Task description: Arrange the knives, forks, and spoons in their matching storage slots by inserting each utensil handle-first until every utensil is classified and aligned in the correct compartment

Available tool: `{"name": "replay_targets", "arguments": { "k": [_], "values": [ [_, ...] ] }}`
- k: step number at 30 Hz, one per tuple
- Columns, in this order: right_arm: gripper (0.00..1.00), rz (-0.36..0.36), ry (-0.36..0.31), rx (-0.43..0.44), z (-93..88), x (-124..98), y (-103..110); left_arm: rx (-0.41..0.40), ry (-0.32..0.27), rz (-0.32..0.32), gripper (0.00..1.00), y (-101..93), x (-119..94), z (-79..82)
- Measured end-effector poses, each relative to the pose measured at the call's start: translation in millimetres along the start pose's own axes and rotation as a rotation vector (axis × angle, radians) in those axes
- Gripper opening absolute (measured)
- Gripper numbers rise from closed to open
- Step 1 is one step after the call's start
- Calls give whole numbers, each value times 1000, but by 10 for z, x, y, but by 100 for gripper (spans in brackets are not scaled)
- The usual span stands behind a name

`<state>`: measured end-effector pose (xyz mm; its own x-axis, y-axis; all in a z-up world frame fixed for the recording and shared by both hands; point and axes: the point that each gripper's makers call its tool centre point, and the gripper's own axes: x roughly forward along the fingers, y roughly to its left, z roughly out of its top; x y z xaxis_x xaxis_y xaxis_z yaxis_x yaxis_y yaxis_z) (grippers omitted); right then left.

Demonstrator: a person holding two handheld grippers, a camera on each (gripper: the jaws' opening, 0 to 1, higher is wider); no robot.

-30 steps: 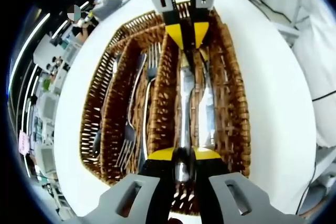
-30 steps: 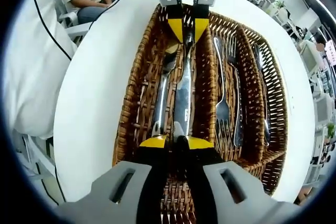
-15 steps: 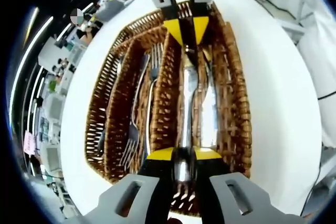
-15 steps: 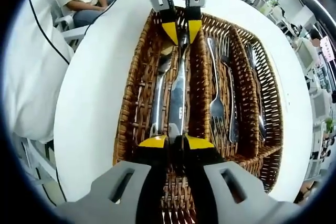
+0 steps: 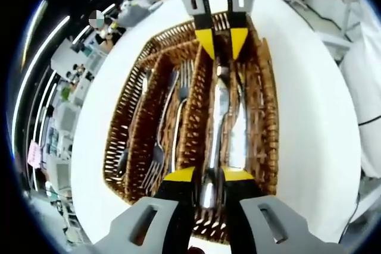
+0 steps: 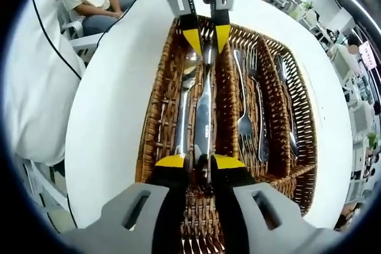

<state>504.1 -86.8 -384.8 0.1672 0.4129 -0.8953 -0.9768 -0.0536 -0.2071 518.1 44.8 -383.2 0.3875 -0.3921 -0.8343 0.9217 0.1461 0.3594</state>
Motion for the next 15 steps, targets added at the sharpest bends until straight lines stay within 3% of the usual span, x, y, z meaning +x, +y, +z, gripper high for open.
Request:
{"name": "replay_targets", "arguments": {
  "k": [15],
  "values": [
    [16, -32, -9, 5, 33, -157, 70, -40, -56, 40, 14, -53, -179, 142]
  ]
}}
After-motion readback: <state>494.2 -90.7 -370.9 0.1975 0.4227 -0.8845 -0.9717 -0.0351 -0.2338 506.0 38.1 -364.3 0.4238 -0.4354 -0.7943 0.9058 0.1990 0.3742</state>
